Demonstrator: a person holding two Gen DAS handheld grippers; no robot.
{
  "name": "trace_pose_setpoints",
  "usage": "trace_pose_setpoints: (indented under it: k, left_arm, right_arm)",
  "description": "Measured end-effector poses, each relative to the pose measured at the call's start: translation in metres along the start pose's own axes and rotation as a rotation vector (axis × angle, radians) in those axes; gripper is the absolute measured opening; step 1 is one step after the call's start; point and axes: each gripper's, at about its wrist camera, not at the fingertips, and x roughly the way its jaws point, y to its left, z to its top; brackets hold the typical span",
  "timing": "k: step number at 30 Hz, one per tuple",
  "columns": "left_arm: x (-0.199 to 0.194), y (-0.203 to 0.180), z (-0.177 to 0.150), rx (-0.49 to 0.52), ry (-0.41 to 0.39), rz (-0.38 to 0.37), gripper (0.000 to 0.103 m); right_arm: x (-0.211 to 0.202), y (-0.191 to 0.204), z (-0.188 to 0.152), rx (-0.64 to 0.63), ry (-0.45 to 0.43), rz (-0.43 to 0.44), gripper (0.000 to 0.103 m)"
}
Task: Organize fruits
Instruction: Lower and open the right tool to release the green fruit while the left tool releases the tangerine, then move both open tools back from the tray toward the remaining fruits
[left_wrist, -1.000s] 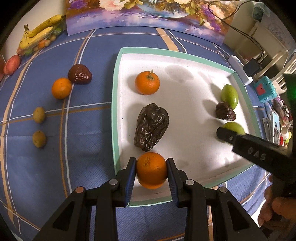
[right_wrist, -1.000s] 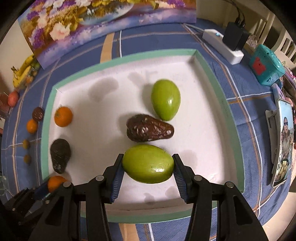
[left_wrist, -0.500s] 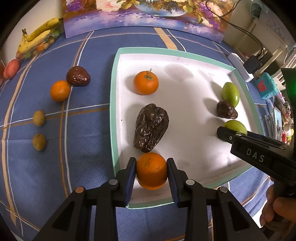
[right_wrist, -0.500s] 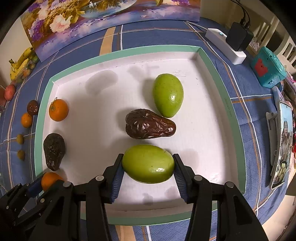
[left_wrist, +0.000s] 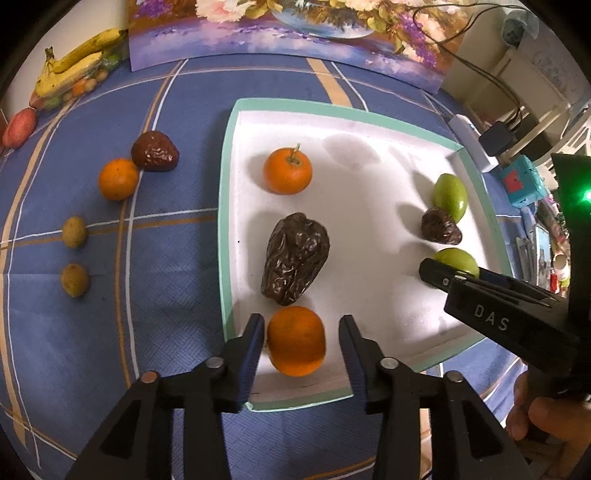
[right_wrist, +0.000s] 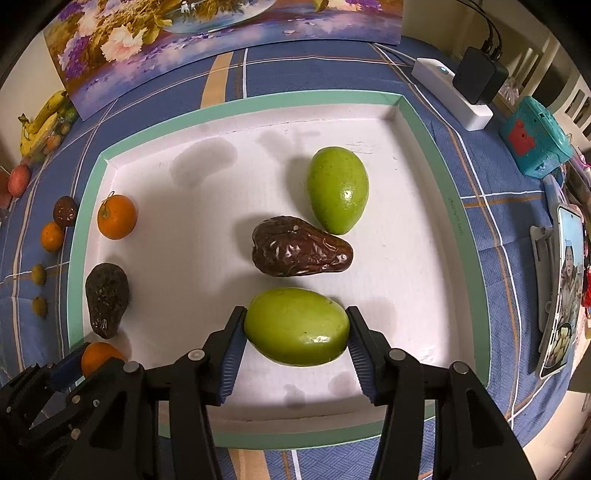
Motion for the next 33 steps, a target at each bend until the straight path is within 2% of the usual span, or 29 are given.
trace_pose_setpoints:
  k: [10,17,26,27,28,30,31,32,33]
  left_arm:
    - [-0.034,0.005,0.001,0.013,-0.074,-0.012,0.048]
    - [-0.050,0.019,0.006,-0.022,-0.118,-0.005,0.048]
    - [-0.054,0.033,0.008,-0.077,-0.131,0.005,0.048]
    - [-0.053,0.033,0.009,-0.082,-0.130,0.009,0.052]
    - [-0.053,0.036,0.010,-0.092,-0.130,0.020,0.061]
    - [-0.052,0.041,0.011,-0.112,-0.132,0.047,0.065]
    - [-0.052,0.044,0.011,-0.121,-0.133,0.055,0.065]
    - [-0.052,0.047,0.011,-0.132,-0.134,0.063,0.066]
    - [-0.053,0.052,0.012,-0.154,-0.136,0.078,0.070]
  right_arm:
    - [-0.028,-0.002,0.002,0.005,-0.081,-0.001,0.054]
    - [-0.044,-0.004,0.000,0.022,-0.136,-0.004,0.054]
    - [-0.044,-0.003,0.006,0.015,-0.138,-0.003,0.054]
    - [-0.044,-0.003,0.006,0.014,-0.138,-0.002,0.054]
    - [-0.044,-0.002,0.006,0.014,-0.139,0.000,0.054]
    - [-0.044,-0.002,0.006,0.015,-0.146,0.006,0.055]
    - [-0.045,-0.001,0.007,0.016,-0.149,0.008,0.059]
    - [-0.045,-0.001,0.007,0.017,-0.150,0.008,0.069]
    - [-0.045,-0.001,0.007,0.018,-0.154,0.006,0.072]
